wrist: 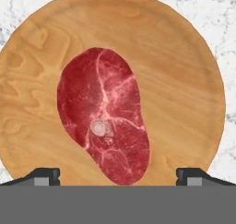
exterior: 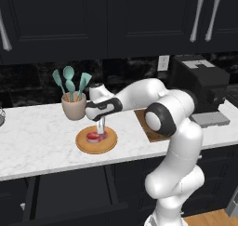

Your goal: Pick up the knife from the drawer and place it on the cutting board. Then place the meat from the plate to the cutting board.

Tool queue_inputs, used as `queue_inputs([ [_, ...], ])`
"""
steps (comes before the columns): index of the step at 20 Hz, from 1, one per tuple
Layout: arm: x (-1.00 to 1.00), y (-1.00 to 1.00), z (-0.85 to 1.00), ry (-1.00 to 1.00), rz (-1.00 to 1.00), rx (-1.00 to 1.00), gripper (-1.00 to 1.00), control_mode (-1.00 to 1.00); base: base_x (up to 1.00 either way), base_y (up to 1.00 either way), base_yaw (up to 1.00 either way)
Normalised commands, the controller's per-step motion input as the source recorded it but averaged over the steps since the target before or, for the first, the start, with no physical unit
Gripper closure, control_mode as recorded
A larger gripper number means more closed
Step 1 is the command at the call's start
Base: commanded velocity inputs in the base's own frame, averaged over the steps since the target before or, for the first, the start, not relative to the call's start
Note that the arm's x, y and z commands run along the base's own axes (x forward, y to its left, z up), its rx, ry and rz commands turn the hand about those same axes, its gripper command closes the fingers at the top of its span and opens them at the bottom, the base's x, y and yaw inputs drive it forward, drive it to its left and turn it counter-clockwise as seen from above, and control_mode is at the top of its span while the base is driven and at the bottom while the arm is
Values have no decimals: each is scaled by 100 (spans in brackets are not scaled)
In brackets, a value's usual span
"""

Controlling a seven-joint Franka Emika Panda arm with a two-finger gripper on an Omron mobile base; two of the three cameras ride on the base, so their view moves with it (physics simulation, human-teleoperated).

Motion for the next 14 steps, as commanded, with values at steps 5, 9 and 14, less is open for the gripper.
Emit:
queue_inputs([
  [5, 13, 0, -15, 0, 0, 0, -100, -100, 0, 0, 0],
  [9, -2, 0, -15, 0, 0, 0, -100, -100, 0, 0, 0],
  [14, 0, 0, -32, 0, 1, 0, -100, -100, 0, 0, 0],
])
